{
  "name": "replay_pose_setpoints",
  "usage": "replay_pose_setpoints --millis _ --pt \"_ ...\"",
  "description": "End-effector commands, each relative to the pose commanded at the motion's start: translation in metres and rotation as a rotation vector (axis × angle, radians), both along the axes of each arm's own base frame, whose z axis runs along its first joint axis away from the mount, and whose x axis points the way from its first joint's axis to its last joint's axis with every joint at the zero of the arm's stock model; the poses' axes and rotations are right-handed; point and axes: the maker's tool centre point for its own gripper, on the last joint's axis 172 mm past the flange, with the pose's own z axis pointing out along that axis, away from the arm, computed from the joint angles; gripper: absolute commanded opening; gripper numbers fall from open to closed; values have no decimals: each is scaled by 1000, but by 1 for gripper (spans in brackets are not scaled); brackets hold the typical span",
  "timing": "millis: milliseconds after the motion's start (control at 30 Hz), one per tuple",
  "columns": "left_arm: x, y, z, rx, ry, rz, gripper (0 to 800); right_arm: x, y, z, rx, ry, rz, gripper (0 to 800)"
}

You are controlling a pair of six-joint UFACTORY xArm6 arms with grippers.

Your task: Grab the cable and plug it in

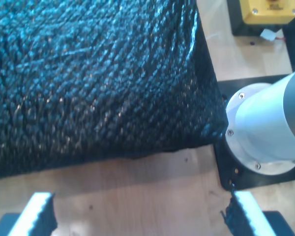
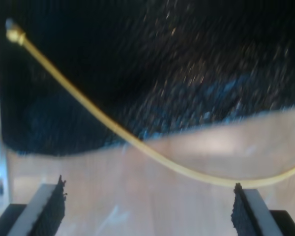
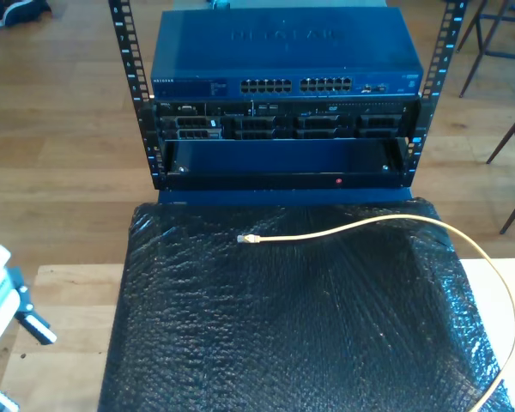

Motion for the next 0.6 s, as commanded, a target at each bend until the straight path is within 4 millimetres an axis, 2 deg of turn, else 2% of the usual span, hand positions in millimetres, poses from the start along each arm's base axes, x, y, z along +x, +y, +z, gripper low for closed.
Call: replay_pose_setpoints --millis 133,233,333,600 --pt "4 -11 -3 -29 16 -3 800 19 26 11 110 -40 -20 794" --pt "12 -22 -5 -78 11 11 800 25 36 12 125 -44 -2 793" --pt "24 -30 3 -112 -17 29 800 32 49 14 120 -51 37 793" --pt "42 -45 8 -134 -29 30 800 65 67 7 86 -67 33 794"
